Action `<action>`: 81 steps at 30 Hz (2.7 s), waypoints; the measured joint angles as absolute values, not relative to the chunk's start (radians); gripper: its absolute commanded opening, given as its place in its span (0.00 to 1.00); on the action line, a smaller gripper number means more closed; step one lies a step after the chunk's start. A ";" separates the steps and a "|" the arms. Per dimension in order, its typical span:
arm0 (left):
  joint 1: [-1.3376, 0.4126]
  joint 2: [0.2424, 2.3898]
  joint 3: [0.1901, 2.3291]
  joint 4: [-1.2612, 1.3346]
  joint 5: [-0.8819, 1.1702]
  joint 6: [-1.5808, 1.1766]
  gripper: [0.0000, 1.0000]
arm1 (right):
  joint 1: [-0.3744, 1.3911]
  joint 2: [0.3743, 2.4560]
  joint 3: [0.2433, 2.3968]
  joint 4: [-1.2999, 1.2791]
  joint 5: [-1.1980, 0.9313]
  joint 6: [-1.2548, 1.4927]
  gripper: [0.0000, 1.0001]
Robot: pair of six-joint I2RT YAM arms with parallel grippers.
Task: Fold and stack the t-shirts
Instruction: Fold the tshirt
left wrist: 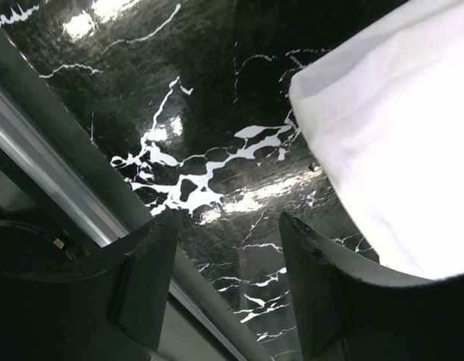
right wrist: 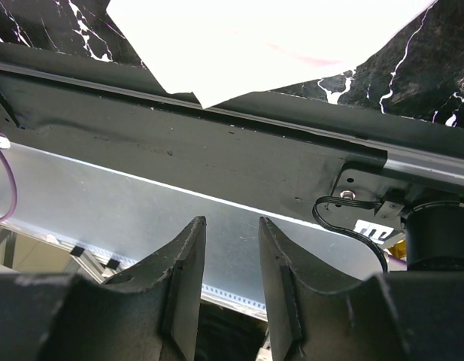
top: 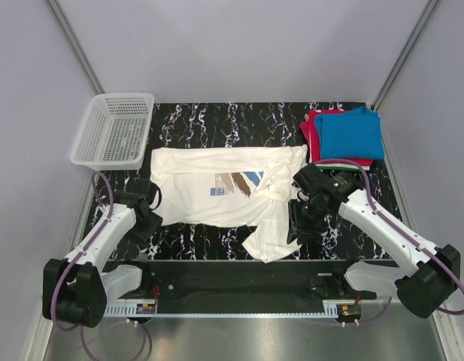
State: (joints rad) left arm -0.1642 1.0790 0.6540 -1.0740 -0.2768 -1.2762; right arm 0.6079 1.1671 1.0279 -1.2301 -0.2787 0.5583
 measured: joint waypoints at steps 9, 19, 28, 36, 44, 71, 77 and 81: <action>-0.155 1.148 0.704 -1.044 -0.308 -1.280 0.61 | 0.608 1.199 1.052 -1.238 -0.279 0.521 0.41; -0.107 1.237 0.715 -0.994 -0.311 -1.262 0.61 | 0.608 1.225 1.076 -1.243 -0.279 0.501 0.42; -0.072 1.287 0.761 -0.958 -0.317 -1.218 0.61 | 0.608 1.253 1.077 -1.243 -0.279 0.494 0.42; -0.064 1.326 0.766 -0.926 -0.317 -1.196 0.60 | 0.608 1.260 1.077 -1.243 -0.279 0.492 0.42; -0.064 1.341 0.763 -0.904 -0.317 -1.187 0.49 | 0.606 1.261 1.077 -1.243 -0.279 0.489 0.42; -0.061 1.379 0.710 -0.833 -0.316 -1.174 0.26 | 0.573 1.279 1.077 -1.243 -0.279 0.459 0.42; -0.061 1.390 0.712 -0.825 -0.315 -1.166 0.23 | 0.569 1.279 1.077 -1.243 -0.278 0.459 0.42; -0.061 1.390 0.713 -0.821 -0.315 -1.153 0.23 | 0.566 1.279 1.077 -1.243 -0.272 0.457 0.43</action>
State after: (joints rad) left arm -0.0612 1.3903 0.7128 -0.8207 -0.3145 -1.1534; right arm 0.5663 1.2789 1.0771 -1.2427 -0.2722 0.4572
